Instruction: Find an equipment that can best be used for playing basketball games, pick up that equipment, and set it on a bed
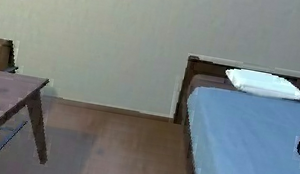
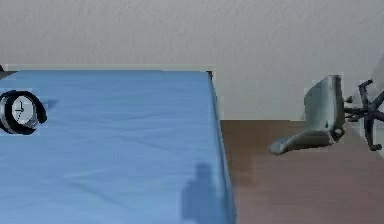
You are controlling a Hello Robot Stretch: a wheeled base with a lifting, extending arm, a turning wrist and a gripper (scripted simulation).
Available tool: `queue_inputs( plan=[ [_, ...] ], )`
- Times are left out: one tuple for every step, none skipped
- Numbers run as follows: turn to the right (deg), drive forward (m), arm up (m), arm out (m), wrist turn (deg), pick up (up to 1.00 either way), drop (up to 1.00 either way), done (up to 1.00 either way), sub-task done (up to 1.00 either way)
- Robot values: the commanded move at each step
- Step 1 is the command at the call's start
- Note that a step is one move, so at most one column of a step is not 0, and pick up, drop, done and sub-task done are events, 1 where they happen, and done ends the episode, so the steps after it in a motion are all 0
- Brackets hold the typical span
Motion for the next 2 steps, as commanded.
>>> queue_inputs(
  plan=[
    [0.0, 0.25, 0.00, 0.00, 0.0, 0.00, 0.00, 0.00, 0.00],
    [-21.0, 0.00, 0.00, 0.00, 0.0, 0.00, 0.00, 0.00, 0.00]
  ],
)
